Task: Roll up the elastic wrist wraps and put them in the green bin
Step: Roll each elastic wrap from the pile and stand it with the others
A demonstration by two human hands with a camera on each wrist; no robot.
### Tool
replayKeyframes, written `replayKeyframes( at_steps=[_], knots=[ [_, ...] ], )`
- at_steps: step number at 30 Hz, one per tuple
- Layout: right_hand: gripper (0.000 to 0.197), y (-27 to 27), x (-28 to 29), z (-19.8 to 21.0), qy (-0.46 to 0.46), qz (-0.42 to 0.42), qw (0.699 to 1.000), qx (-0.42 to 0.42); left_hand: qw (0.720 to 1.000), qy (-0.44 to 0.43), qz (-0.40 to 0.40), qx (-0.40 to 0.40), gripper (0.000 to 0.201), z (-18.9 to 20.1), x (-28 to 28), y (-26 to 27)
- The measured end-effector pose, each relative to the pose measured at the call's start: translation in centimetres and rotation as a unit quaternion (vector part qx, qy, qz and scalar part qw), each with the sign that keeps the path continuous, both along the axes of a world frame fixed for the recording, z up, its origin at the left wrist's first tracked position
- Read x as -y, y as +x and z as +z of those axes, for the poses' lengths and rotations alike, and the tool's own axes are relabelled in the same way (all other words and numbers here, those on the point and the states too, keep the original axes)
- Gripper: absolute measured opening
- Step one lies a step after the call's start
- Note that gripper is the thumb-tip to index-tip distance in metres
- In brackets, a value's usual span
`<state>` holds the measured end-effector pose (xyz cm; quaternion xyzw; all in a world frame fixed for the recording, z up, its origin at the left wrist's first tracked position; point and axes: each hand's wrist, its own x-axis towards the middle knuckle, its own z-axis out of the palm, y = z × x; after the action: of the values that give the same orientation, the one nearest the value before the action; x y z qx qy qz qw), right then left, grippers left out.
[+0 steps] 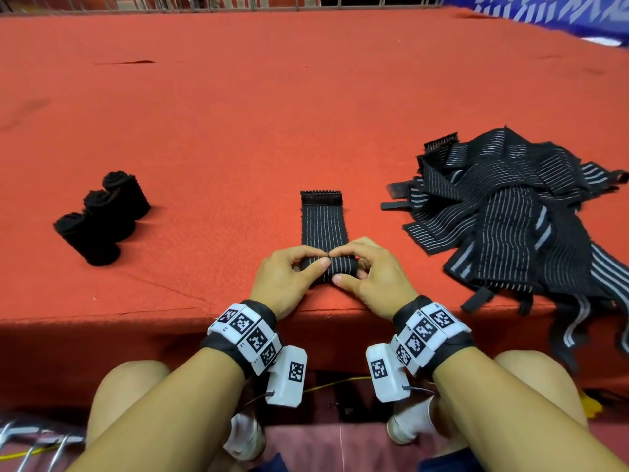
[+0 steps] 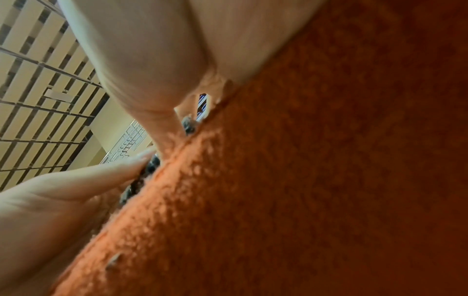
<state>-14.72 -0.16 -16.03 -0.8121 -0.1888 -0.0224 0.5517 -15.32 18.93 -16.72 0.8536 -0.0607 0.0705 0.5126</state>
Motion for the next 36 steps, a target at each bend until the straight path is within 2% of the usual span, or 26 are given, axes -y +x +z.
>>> replayKeyframes(
  at_steps=[4,8,10,13,15,19,22,26,29,30,31,34,36],
  knots=[
    [0.021,0.6,0.0,-0.5,-0.030,-0.052,0.998,0.010,1.000,-0.001,-0.007,0.008,0.036,-0.1,-0.3,-0.2],
    [0.021,0.9,0.1,-0.7,-0.001,-0.060,0.998,-0.015,1.000,-0.030,0.011,0.000,0.021,-0.5,-0.4,0.2],
    [0.030,0.8,0.2,-0.5,0.021,-0.036,0.999,-0.024,0.999,-0.032,0.016,-0.007,0.017,-0.4,-0.2,0.3],
    [0.046,0.7,0.4,-0.2,0.021,0.010,1.000,-0.016,0.999,-0.020,0.038,-0.012,0.021,-0.4,-0.1,0.5],
    [0.042,0.9,0.5,-0.6,0.010,0.010,1.000,-0.020,0.999,-0.009,0.045,-0.013,0.021,-0.4,-0.1,0.6],
    [0.020,1.3,0.4,-0.9,0.006,-0.031,0.999,-0.025,0.999,-0.006,0.034,-0.009,0.026,0.1,0.0,0.1],
    [0.024,1.6,0.0,-1.0,0.000,-0.042,0.999,-0.021,1.000,-0.002,0.009,-0.007,0.035,0.2,-0.3,-0.2],
    [0.027,1.2,0.2,-0.6,-0.004,-0.031,0.999,-0.038,1.000,-0.001,0.028,-0.009,0.021,-0.3,-0.4,0.3],
    [0.041,0.8,0.5,-0.5,0.000,-0.008,0.999,-0.039,0.999,-0.008,0.038,-0.009,0.010,-0.4,-0.3,0.6],
    [0.039,0.9,0.5,-0.6,0.002,-0.006,0.999,-0.040,0.999,-0.007,0.040,-0.010,0.006,-0.3,-0.2,0.6],
    [0.035,1.0,0.3,-0.6,0.006,-0.006,0.999,-0.043,0.999,-0.005,0.040,-0.013,0.007,-0.2,-0.2,0.5],
    [0.025,1.1,-0.2,-0.7,0.012,-0.025,0.999,-0.043,0.999,0.000,0.037,-0.014,0.033,-0.3,-0.1,0.4],
    [0.018,1.1,-0.3,-0.5,0.000,-0.040,0.998,-0.038,1.000,0.012,0.016,0.005,0.039,-0.1,-0.1,0.1]
  ],
)
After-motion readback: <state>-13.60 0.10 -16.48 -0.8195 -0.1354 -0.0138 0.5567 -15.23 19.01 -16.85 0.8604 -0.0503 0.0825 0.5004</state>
